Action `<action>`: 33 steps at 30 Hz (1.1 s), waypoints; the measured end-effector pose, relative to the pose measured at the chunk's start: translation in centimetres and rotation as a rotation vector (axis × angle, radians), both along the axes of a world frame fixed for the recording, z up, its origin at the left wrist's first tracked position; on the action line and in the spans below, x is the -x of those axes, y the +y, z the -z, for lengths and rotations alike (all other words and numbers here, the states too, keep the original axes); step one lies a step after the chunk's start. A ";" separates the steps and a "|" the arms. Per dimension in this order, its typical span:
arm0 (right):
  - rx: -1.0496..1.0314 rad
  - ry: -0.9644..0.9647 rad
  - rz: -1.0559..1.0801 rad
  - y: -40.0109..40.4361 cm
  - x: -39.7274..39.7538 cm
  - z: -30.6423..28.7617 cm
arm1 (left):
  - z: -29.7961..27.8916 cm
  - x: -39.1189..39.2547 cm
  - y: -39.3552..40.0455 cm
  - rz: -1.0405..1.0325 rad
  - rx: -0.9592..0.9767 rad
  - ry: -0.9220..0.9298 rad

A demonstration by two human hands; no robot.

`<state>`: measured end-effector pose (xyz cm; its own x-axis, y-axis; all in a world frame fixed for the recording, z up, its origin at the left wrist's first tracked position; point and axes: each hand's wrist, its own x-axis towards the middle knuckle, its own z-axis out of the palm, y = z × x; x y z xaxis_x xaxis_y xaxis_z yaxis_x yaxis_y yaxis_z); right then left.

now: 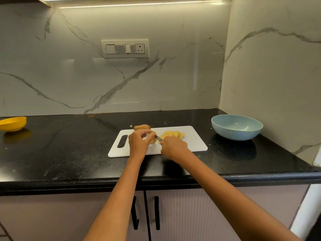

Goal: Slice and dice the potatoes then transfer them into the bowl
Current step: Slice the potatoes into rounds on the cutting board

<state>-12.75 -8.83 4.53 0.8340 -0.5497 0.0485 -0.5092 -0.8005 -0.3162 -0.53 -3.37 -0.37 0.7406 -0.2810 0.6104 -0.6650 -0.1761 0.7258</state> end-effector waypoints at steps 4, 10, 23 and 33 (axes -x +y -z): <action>0.017 -0.019 -0.015 -0.1 0.7 0.5 | 0.1 0.2 -0.2 0.000 -0.008 0.013; 0.062 -0.030 0.000 -0.2 1.0 0.5 | 0.1 0.2 -0.2 0.000 -0.006 0.009; 0.042 0.138 -0.055 0.0 -2.1 -0.9 | -0.3 -0.2 0.0 -0.029 -0.029 0.023; -0.022 0.157 -0.056 0.0 -2.8 -0.6 | -0.8 0.0 0.3 -0.044 -0.072 0.038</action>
